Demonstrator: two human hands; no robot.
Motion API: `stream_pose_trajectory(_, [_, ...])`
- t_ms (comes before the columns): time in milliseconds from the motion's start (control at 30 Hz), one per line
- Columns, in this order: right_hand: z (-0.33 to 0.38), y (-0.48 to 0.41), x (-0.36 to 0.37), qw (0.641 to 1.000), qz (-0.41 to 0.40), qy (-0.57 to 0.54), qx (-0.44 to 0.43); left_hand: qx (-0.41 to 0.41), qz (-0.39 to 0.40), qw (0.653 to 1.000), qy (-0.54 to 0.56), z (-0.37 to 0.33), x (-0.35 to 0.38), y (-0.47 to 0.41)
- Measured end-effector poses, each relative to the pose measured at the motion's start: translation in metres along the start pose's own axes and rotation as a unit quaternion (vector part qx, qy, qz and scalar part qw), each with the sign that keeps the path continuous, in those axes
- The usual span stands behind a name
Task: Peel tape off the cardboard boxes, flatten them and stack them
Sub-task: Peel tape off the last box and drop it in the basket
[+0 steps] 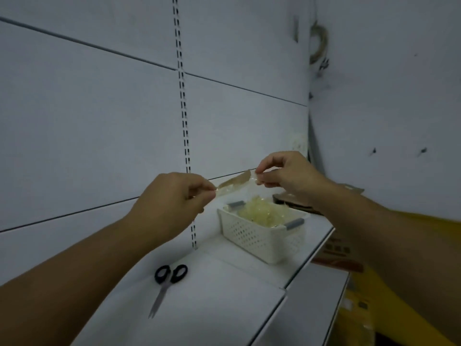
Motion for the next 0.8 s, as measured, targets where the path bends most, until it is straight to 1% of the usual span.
stream_pose_trajectory(67, [-0.011,-0.011,-0.008,0.996,0.027,0.08,-0.028,0.013,0.006,1.0,0.008,-0.004,0.016,-0.012])
stream_pose_trajectory(133, [-0.027,-0.026,-0.012,0.985,0.054,0.159,-0.053,0.006,0.018,1.0,0.001,-0.006,0.032,-0.027])
stream_pose_trajectory(233, [-0.06,-0.052,-0.02,0.966,0.066,0.239,-0.078,-0.023,0.02,0.999,-0.045,-0.004,0.064,-0.059])
stream_pose_trajectory(300, [-0.08,-0.07,-0.026,0.949,0.063,0.289,-0.112,-0.04,0.027,0.996,-0.079,0.002,0.093,-0.082])
stream_pose_trajectory(400, [-0.109,-0.093,-0.03,0.921,0.069,0.351,-0.155,-0.083,0.01,0.991,-0.101,0.021,0.13,-0.114])
stream_pose_trajectory(433, [-0.12,-0.101,-0.026,0.908,0.089,0.377,-0.161,-0.108,0.003,0.99,-0.096,0.031,0.14,-0.123])
stream_pose_trajectory(467, [-0.132,-0.107,-0.019,0.887,0.12,0.413,-0.167,-0.134,0.0,0.987,-0.087,0.041,0.151,-0.13])
stream_pose_trajectory(533, [-0.158,-0.114,-0.001,0.833,0.193,0.485,-0.183,-0.174,0.006,0.982,-0.069,0.064,0.176,-0.139])
stream_pose_trajectory(567, [-0.168,-0.115,0.006,0.817,0.224,0.497,-0.186,-0.191,0.014,0.98,-0.062,0.075,0.189,-0.141])
stream_pose_trajectory(600, [-0.177,-0.115,0.01,0.815,0.25,0.491,-0.18,-0.21,0.03,0.976,-0.051,0.086,0.203,-0.142])
stream_pose_trajectory(667, [-0.192,-0.114,0.009,0.825,0.295,0.461,-0.141,-0.248,0.079,0.966,0.008,0.105,0.228,-0.14])
stream_pose_trajectory(733, [-0.208,-0.113,0.007,0.824,0.335,0.446,-0.099,-0.274,0.117,0.952,0.067,0.116,0.242,-0.138])
stream_pose_trajectory(800, [-0.223,-0.111,0.005,0.818,0.364,0.438,-0.074,-0.283,0.145,0.945,0.079,0.12,0.249,-0.139])
Point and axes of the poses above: each hand's wrist, its own y-axis away from the middle knuckle, its own x-axis out of the palm, z = x × y, the point moved 9 cm from there along -y, towards the middle knuckle, and after that the axes turned 4 degrees about -x, right-handed, at the moved point
